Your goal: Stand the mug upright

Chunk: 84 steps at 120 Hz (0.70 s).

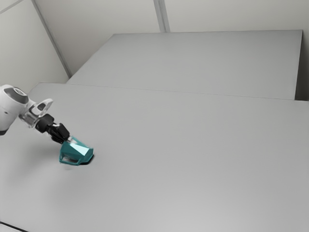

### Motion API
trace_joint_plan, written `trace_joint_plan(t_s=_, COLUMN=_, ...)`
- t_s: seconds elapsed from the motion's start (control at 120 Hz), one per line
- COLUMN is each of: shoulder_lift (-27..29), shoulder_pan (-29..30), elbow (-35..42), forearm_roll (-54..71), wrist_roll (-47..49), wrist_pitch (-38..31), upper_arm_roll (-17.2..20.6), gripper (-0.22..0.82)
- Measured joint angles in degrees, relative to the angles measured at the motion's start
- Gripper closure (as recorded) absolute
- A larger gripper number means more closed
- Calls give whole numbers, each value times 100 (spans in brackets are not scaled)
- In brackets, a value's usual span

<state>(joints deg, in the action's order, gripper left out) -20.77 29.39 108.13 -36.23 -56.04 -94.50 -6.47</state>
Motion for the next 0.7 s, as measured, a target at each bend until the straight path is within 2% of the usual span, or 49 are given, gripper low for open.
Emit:
trace_joint_plan(t_s=0.5, shoulder_lift=569, shoulder_pan=-394, elbow=-4, forearm_roll=-183, wrist_roll=70, wrist_pitch=230, upper_arm_roll=14, gripper=78)
trace_joint_plan(t_s=0.7, shoulder_lift=848, shoulder_pan=-1021, elbow=-73, forearm_roll=3, wrist_roll=191, wrist_pitch=28, upper_arm_roll=-67, gripper=78)
